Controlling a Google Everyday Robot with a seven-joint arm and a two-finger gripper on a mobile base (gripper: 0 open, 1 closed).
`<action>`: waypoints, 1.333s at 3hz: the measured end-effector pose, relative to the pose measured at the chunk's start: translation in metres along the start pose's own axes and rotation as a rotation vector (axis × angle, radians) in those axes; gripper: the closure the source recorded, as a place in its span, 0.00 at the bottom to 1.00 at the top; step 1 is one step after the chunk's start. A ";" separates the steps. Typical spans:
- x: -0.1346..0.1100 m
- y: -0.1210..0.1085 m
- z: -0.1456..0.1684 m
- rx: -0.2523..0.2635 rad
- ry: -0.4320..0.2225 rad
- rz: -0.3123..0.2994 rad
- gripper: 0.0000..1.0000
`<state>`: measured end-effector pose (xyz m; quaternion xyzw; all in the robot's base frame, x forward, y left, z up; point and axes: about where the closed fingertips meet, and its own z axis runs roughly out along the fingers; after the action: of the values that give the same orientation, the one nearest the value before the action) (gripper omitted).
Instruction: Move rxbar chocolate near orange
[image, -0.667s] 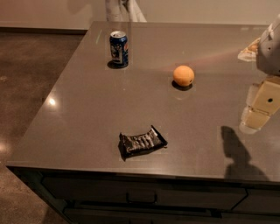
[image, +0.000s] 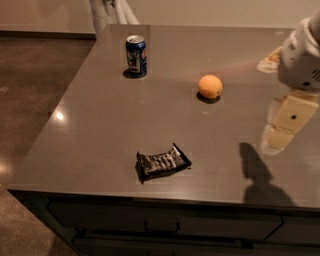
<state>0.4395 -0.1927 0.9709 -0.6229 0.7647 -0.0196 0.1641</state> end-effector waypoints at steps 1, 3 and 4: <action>-0.036 0.017 0.023 -0.040 -0.037 -0.065 0.00; -0.099 0.054 0.099 -0.185 -0.076 -0.162 0.00; -0.110 0.060 0.125 -0.232 -0.076 -0.178 0.00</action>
Offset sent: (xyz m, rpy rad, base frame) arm -0.0182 0.1388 -0.0882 0.0476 0.1239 0.2495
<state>0.4364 -0.0521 0.8634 -0.7033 0.6968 0.0777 0.1174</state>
